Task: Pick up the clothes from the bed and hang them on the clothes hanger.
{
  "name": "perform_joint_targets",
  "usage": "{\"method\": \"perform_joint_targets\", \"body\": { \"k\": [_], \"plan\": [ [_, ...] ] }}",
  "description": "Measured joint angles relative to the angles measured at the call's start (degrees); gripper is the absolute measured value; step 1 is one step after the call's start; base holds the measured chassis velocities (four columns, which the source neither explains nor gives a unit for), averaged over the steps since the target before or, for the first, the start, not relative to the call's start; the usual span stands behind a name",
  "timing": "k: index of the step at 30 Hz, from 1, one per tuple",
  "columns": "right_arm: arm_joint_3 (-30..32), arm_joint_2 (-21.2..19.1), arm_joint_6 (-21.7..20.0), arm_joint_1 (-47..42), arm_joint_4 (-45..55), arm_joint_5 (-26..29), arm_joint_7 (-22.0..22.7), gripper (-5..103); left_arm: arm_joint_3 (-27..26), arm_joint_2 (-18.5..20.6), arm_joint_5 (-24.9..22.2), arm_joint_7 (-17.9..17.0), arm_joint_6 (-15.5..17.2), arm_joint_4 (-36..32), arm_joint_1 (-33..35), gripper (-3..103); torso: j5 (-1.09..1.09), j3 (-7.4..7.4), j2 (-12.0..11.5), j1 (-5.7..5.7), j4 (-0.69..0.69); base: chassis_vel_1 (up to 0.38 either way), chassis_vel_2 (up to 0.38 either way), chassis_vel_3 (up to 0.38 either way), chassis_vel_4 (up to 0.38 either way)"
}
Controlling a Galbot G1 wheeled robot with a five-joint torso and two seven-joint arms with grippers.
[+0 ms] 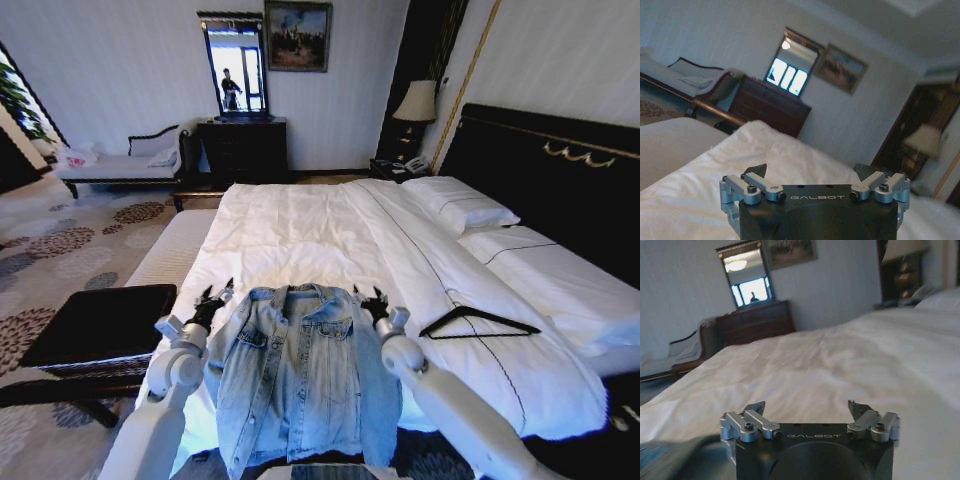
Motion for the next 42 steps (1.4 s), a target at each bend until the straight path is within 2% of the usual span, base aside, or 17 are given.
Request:
{"method": "perform_joint_targets", "body": {
  "k": [2, 4, 5, 9, 12, 14, 18, 24, 29, 33, 38, 42],
  "plan": [
    [-2.4, 0.3, -0.1, -1.6, 1.0, 2.7, 0.2, 99, -4.5, -2.5, -2.9, 0.2, 0.2, -7.1, 4.4, 100, 0.01, 0.01, 0.0, 0.02, 0.03, 0.0, 0.0, 0.0, 0.0],
    [-4.6, 0.7, -0.1, -1.8, 0.7, 4.6, 0.2, 100, -7.1, -4.1, -3.3, 1.5, -0.5, -12.5, 7.0, 100, 0.0, 0.0, 0.0, 0.0, 0.06, 0.0, 0.0, 0.0, 0.0],
    [-4.6, 0.7, -0.1, -1.8, 0.7, 4.6, 0.2, 100, -7.1, -4.1, -3.3, 1.5, -0.5, -12.5, 7.0, 100, 0.0, 0.0, 0.0, 0.0, 0.06, 0.0, 0.0, 0.0, 0.0],
    [-10.2, 2.3, -1.2, 0.4, -3.0, 5.4, 1.1, 100, -9.9, -4.4, -2.9, 3.0, -1.4, -20.0, 8.7, 100, 0.0, 0.0, 0.0, -0.01, 0.02, 0.0, 0.0, 0.0, 0.0],
    [-13.1, 3.7, -1.8, 1.8, -4.9, 5.1, 2.9, 100, -10.2, -4.2, -2.8, 3.0, -1.4, -21.6, 9.1, 100, 0.01, 0.01, 0.0, 0.01, 0.02, 0.0, 0.0, 0.0, 0.0],
    [-16.4, 5.3, -3.3, 3.3, -7.0, 2.9, 5.7, 100, -10.3, -4.4, -2.5, 2.9, -1.2, -21.9, 9.5, 100, -0.01, 0.02, 0.0, 0.02, 0.01, 0.0, 0.0, 0.0, 0.0],
    [-20.0, 7.6, -4.9, 4.8, -9.5, -0.4, 8.6, 100, -10.3, -4.7, -2.0, 2.0, -0.8, -21.3, 9.5, 100, 0.0, 0.01, 0.0, 0.02, 0.02, 0.0, 0.0, 0.0, 0.0],
    [-22.6, 8.9, -5.7, 5.9, -10.8, -3.2, 9.3, 100, -10.2, -4.6, -0.7, 1.5, -0.6, -19.9, 9.5, 100, -0.01, 0.01, 0.0, 0.01, 0.02, 0.0, 0.0, 0.0, 0.0],
    [-24.3, 9.3, -8.5, 6.3, -13.6, -10.4, 12.2, 100, -9.8, -4.4, -0.1, 1.0, -0.4, -19.0, 9.3, 100, 0.0, 0.01, 0.0, 0.02, 0.01, 0.0, 0.0, 0.0, 0.0],
    [-24.6, 9.0, -9.2, 5.7, -13.4, -10.8, 12.9, 100, -9.2, -4.8, 1.3, 0.9, -0.3, -18.6, 9.3, 100, 0.0, 0.01, 0.0, 0.01, 0.01, 0.0, 0.0, 0.0, 0.0],
    [-24.6, 9.9, -7.0, 5.5, -11.7, -10.1, 11.3, 100, -8.9, -5.3, 2.0, 0.8, -0.3, -18.2, 9.7, 100, 0.0, 0.01, 0.0, 0.02, 0.01, 0.0, 0.0, 0.0, 0.0],
    [-25.3, 10.6, -7.3, 5.8, -11.4, -10.6, 11.2, 100, -8.9, -5.6, 2.0, 0.3, -0.3, -18.1, 9.8, 100, 0.0, 0.01, 0.0, 0.02, 0.02, 0.0, 0.0, 0.0, 0.0]
  ]
}}
